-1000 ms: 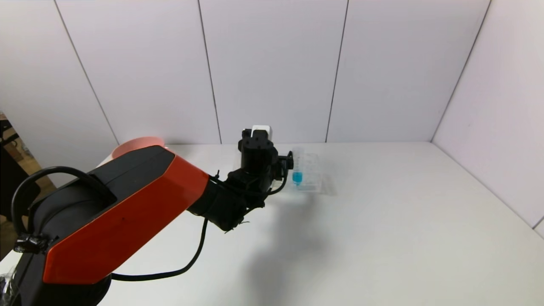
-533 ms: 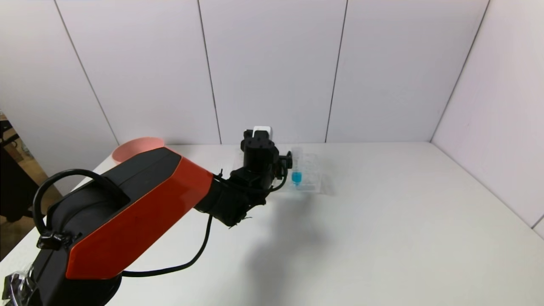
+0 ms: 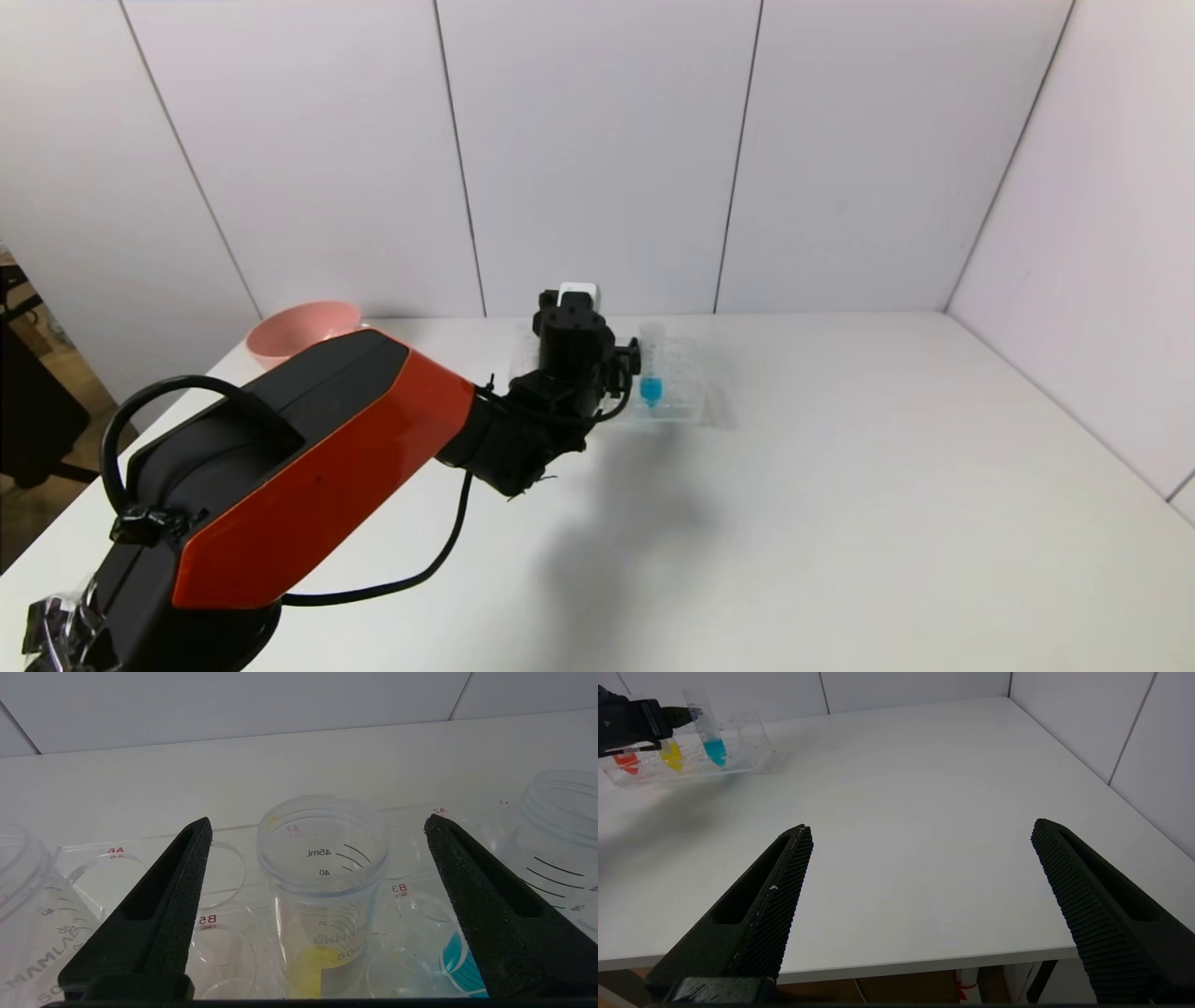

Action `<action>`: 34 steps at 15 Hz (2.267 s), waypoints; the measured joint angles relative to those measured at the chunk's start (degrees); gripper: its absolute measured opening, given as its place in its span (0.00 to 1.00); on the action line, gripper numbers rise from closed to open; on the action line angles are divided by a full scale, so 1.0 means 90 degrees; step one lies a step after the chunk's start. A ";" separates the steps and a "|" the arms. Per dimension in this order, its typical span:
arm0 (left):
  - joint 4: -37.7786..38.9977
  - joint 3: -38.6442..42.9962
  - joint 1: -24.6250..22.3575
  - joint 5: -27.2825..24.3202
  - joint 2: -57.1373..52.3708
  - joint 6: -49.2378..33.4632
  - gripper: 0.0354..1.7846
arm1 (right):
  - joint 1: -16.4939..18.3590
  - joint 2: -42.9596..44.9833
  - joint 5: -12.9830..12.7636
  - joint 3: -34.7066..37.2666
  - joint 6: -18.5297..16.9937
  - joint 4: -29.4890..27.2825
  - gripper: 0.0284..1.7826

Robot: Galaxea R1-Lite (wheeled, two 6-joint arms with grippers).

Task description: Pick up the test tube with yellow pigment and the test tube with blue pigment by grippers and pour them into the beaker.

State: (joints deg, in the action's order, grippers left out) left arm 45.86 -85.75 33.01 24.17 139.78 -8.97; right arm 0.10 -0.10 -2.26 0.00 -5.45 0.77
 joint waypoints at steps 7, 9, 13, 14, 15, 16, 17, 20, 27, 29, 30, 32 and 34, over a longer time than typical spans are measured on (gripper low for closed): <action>-0.0123 -0.0156 -0.0045 -0.0012 0.0110 -0.0016 0.89 | 0.0000 0.0000 -0.0003 0.0000 0.0000 -0.0003 0.96; -0.0123 -0.0158 -0.0049 0.0000 0.0126 -0.0023 0.83 | 0.0000 0.0000 -0.0003 0.0000 0.0000 -0.0003 0.96; -0.0122 -0.0150 -0.0073 -0.0007 0.0138 -0.0034 0.30 | 0.0001 0.0000 0.0000 0.0000 0.0003 0.0000 0.96; -0.0114 -0.0141 -0.0073 -0.0019 0.0137 -0.0031 0.30 | 0.0001 0.0000 -0.0003 0.0000 0.0003 0.0003 0.96; -0.0110 -0.0129 -0.0073 -0.0016 0.0134 -0.0031 0.30 | -0.0005 0.0000 -0.0003 0.0000 0.0003 -0.0003 0.96; -0.0110 -0.0126 -0.0073 -0.0014 0.0131 -0.0031 0.30 | 0.0000 0.0000 -0.0005 0.0000 0.0003 -0.0003 0.96; -0.0110 -0.0125 -0.0070 -0.0012 0.0131 -0.0026 0.30 | 0.0001 0.0000 0.0000 0.0000 0.0003 0.0003 0.96; -0.0111 -0.0122 -0.0064 -0.0009 0.0122 -0.0023 0.30 | 0.0000 0.0000 0.0000 0.0000 0.0003 -0.0003 0.96; -0.0260 -0.0056 -0.0022 -0.0019 -0.0099 0.0000 0.30 | 0.0000 0.0000 0.0000 0.0000 0.0003 -0.0003 0.96; -0.0358 -0.0018 -0.0009 -0.0024 -0.0242 0.0005 0.30 | 0.0000 0.0000 0.0000 0.0000 0.0003 -0.0003 0.96; -0.0379 0.0028 -0.0008 -0.0024 -0.0335 0.0035 0.30 | 0.0000 0.0000 0.0000 0.0000 0.0003 -0.0003 0.96; -0.0420 0.0119 0.0003 -0.0019 -0.0531 0.0051 0.30 | 0.0000 0.0000 -0.0003 0.0000 0.0003 -0.0003 0.96; -0.0447 0.0180 0.0031 0.0018 -0.0779 0.0042 0.30 | 0.0000 0.0000 0.0000 0.0000 0.0003 -0.0003 0.96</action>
State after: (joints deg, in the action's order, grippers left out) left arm 41.84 -84.13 33.29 24.33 132.77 -8.59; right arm 0.10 -0.10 -2.26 0.00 -5.42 0.74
